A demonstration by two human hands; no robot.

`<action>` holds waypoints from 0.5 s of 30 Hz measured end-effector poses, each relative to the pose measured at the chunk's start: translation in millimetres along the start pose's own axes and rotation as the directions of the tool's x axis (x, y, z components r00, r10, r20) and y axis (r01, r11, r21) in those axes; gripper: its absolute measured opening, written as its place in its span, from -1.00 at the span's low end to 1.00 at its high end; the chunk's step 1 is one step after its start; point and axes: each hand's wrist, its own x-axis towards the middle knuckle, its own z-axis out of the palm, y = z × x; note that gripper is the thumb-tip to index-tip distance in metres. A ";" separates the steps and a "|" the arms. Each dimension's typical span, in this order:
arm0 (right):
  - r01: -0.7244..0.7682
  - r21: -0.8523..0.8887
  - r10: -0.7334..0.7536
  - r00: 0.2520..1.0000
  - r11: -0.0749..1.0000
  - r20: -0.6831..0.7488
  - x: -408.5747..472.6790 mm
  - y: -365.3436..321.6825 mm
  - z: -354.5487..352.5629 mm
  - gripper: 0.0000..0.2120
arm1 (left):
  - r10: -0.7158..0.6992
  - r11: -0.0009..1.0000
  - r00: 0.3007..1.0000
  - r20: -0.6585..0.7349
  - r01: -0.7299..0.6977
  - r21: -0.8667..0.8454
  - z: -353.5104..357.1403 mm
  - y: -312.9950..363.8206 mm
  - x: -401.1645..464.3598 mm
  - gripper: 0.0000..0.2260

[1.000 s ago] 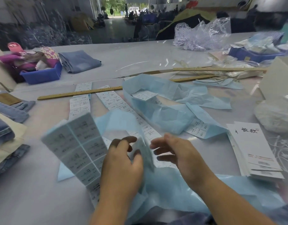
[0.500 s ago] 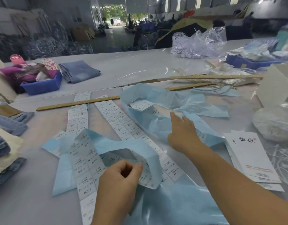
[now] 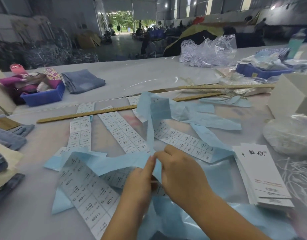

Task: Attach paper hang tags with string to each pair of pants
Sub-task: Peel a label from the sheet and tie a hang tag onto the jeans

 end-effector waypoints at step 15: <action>0.213 0.097 -0.234 0.891 0.972 0.389 -28.1 -21.1 5.1 -0.54 | 0.127 0.984 0.989 -0.076 -0.116 0.132 -37.3 -11.3 -3.2 -0.46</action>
